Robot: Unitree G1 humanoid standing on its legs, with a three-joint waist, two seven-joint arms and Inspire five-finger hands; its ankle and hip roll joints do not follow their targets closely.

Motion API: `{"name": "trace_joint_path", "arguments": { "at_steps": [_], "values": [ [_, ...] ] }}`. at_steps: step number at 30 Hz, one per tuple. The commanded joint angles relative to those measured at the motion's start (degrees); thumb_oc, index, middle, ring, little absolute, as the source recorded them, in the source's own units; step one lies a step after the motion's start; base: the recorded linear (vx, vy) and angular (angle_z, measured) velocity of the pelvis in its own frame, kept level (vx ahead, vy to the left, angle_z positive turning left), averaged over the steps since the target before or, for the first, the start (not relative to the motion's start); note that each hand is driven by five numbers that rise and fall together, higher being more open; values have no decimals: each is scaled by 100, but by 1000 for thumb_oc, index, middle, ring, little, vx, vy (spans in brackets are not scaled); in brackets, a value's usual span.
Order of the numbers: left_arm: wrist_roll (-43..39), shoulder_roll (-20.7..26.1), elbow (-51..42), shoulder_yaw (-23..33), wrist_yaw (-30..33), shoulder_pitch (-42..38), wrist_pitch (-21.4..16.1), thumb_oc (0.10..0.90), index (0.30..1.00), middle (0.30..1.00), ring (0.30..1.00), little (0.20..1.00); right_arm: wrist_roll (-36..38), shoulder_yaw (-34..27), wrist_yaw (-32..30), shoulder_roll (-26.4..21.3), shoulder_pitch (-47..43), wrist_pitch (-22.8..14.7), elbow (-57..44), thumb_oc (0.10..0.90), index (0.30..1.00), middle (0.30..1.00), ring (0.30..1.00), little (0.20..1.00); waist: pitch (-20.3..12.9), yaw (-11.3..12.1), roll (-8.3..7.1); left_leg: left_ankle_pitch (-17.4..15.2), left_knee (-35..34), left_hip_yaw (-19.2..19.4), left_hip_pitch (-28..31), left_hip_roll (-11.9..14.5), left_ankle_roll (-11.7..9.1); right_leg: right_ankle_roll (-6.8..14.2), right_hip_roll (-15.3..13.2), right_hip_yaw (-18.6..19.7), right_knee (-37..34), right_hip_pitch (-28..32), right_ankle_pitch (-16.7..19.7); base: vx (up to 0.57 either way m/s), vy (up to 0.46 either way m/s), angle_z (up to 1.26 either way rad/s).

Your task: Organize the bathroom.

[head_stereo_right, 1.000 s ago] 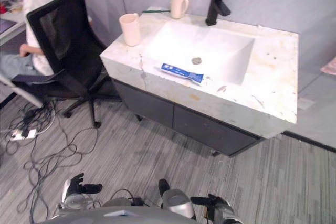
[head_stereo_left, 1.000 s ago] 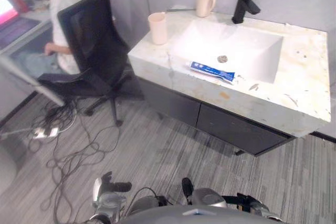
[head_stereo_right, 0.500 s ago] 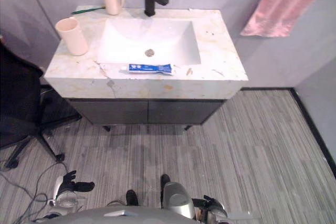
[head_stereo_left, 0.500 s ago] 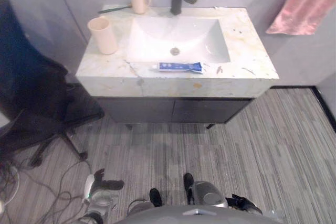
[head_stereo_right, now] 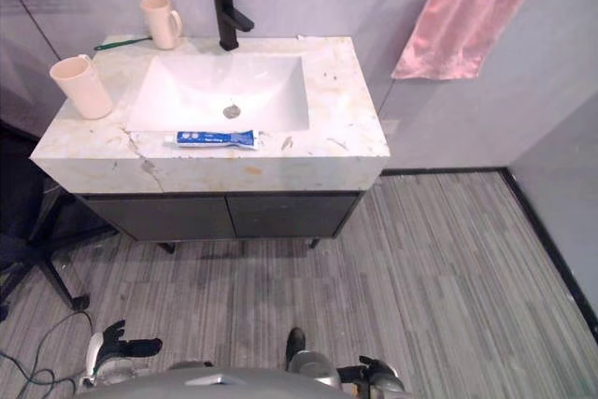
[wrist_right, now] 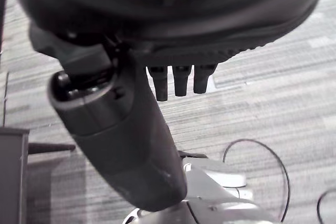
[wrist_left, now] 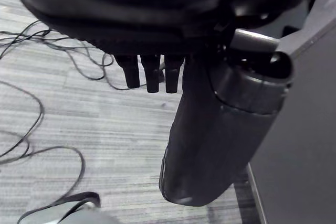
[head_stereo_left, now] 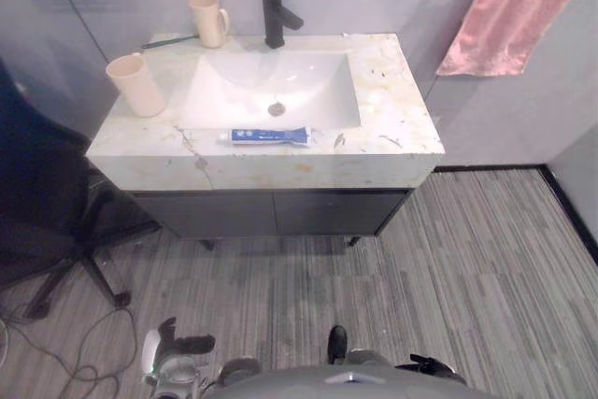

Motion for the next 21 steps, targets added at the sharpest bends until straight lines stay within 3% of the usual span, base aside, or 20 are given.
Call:
{"name": "trace_joint_path", "arguments": {
  "at_steps": [1,5,6,12,16,19,21],
  "values": [
    [290,296,-57,62,208,-151,-229,800,900,900,900,900,-2,16,107,-111,-251,-167,48,800,900,900,900,900,117,-124,-4,-22,-1113,450,207,-529,475,549,140,30,375,173,-725,232,88,13],
    [402,284,-19,-22,175,-181,-113,800,900,900,900,900,190,10,33,-109,-280,-282,78,800,900,900,900,900,59,-245,91,322,-1911,556,524,-379,452,577,193,-101,393,144,-788,143,93,44],
    [460,272,13,-86,170,-196,-104,800,900,900,900,900,324,20,-53,-75,-291,-326,99,800,900,900,900,900,17,-259,157,338,-2191,260,726,-425,485,626,169,-77,634,12,-881,160,140,21],
    [464,294,89,-86,147,-226,-109,800,900,900,900,900,222,-91,-18,-4,-176,-401,185,800,900,900,900,900,-92,-400,299,293,-2571,237,1129,-520,523,766,49,-41,1002,-76,-1007,145,124,23],
    [350,275,93,-118,238,-222,-349,800,900,900,900,900,118,-134,15,59,-161,-385,186,800,900,900,900,900,-137,-461,381,249,-2649,283,1238,-555,592,853,-39,7,1362,-180,-1138,95,119,16],
    [236,323,-39,-76,552,-257,-667,800,900,900,900,900,42,-169,29,88,-185,-331,164,800,900,900,900,900,-151,-473,459,201,-2702,406,1308,-554,658,963,-173,-91,1718,-345,-1172,35,102,6],
    [352,394,-127,-6,979,-282,-543,800,900,900,900,900,-43,-200,62,76,-185,-299,159,800,900,900,900,900,-155,-466,524,204,-2766,522,1341,-521,692,1015,-220,-143,2018,-469,-1184,18,63,-19]
  ]
}}
